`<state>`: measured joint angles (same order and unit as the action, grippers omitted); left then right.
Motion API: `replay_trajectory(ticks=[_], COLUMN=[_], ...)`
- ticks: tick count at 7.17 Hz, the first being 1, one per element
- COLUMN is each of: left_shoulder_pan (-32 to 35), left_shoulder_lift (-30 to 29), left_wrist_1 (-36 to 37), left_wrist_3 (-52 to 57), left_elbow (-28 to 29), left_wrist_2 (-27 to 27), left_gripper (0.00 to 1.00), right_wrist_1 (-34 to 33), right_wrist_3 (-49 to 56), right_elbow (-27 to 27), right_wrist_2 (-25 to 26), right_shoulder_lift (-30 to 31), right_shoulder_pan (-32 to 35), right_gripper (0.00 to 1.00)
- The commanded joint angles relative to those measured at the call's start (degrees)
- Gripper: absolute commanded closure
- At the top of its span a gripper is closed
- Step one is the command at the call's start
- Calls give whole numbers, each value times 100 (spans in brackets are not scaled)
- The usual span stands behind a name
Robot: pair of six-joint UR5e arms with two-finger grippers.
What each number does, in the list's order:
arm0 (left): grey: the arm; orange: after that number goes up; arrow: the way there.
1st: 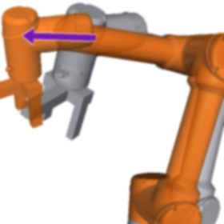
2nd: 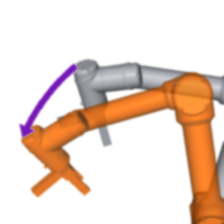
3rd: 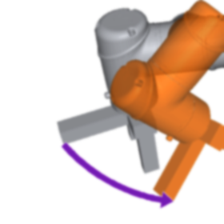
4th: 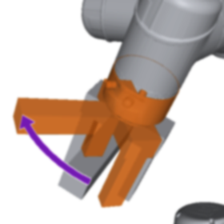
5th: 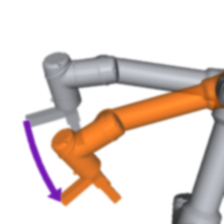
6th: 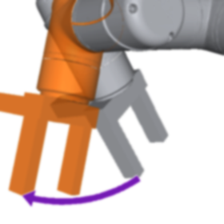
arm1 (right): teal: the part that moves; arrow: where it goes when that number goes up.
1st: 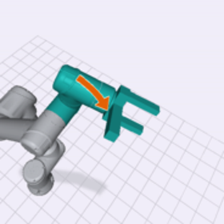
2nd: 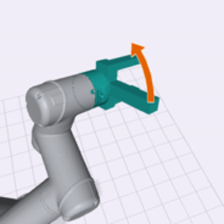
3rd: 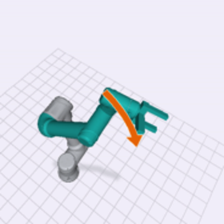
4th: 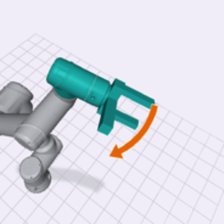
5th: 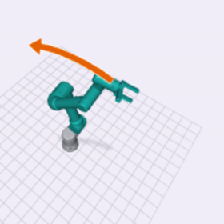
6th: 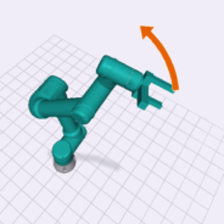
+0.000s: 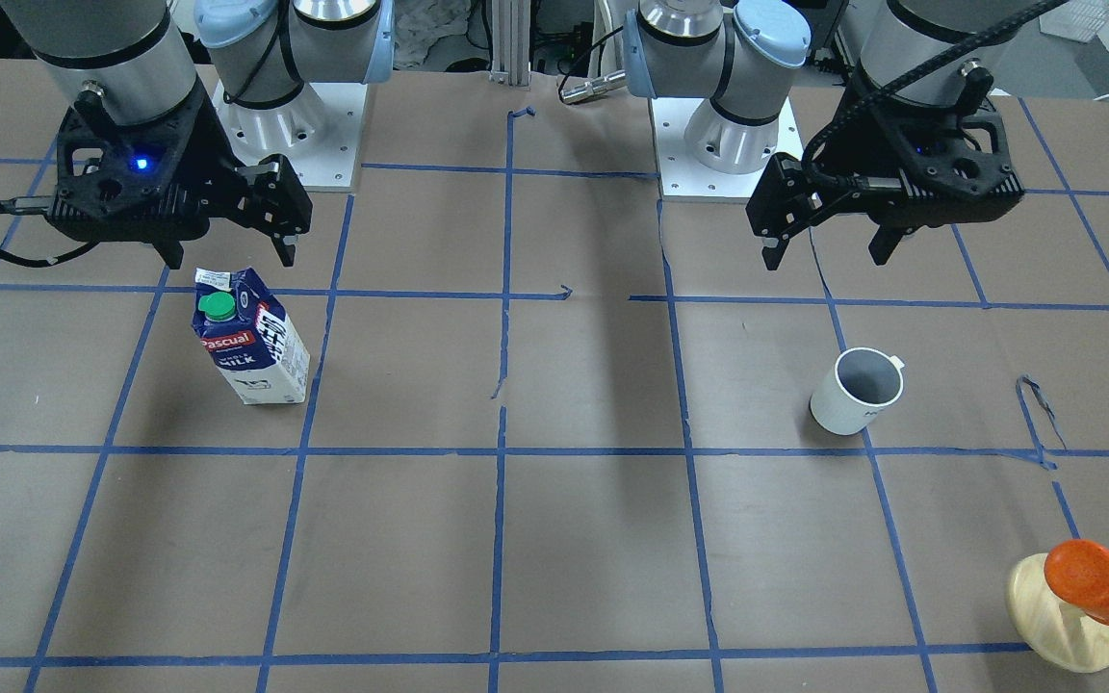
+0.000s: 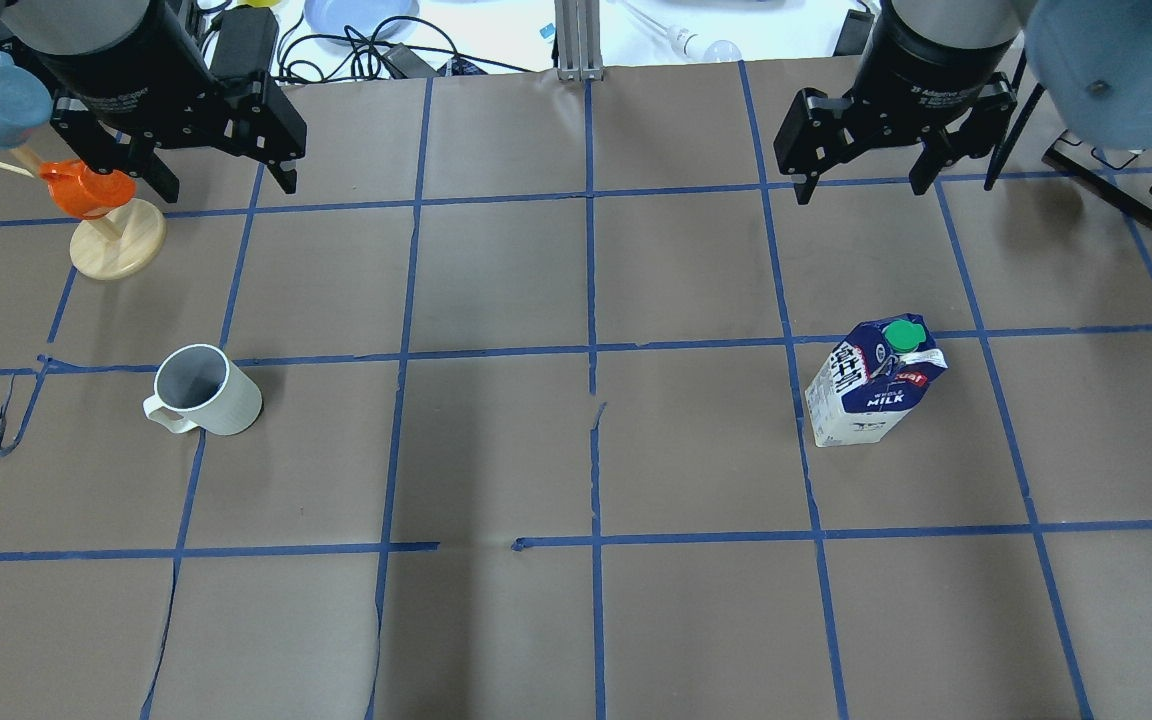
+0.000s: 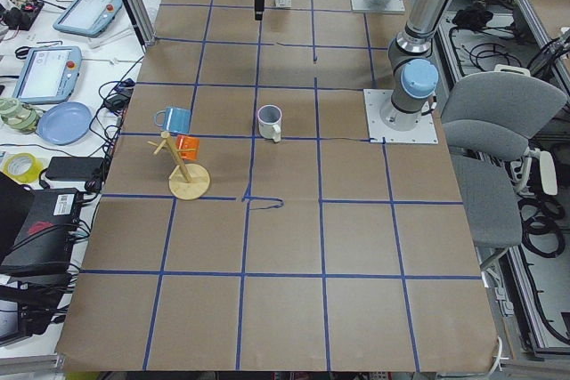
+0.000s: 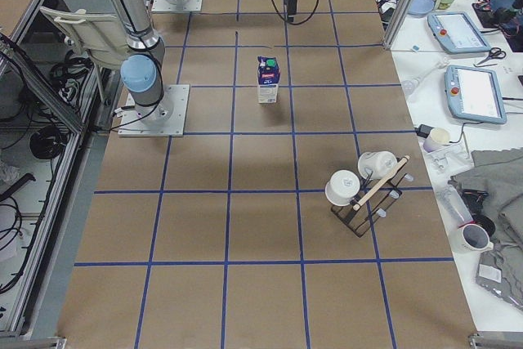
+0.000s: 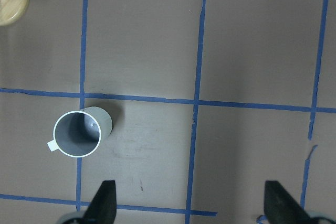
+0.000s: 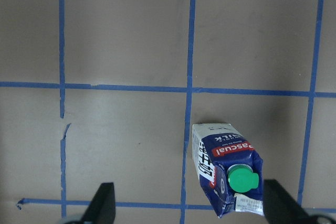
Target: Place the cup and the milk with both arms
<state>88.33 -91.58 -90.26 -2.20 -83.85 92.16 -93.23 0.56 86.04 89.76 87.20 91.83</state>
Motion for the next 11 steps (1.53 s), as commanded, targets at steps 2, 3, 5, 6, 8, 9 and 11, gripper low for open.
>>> replay_trajectory(ticks=[2,3,5,6,8,9,11], left_shoulder_pan=[0,0,0,-17,-18,-26,-26], left_shoulder_lift=[0,9,9,9,9,9,26], left_wrist_1=[0,0,0,0,-9,0,-17], left_wrist_3=[0,0,9,87,123,140,141], left_elbow=[-18,-26,8,17,17,17,17], left_wrist_2=[12,21,-5,-5,-5,-14,3], left_gripper=[0,0,0,0,0,0,0], right_wrist_1=[-64,-47,-46,-46,-29,-38,-46], right_wrist_3=[5,5,5,40,41,23,23], right_elbow=[0,0,0,0,18,113,185], right_wrist_2=[-3,-12,-12,-20,-20,-20,-20], right_shoulder_lift=[-19,-19,-10,-10,-10,42,43], right_shoulder_pan=[-8,-8,1,-8,1,10,10], right_gripper=[0,0,0,0,0,0,0])
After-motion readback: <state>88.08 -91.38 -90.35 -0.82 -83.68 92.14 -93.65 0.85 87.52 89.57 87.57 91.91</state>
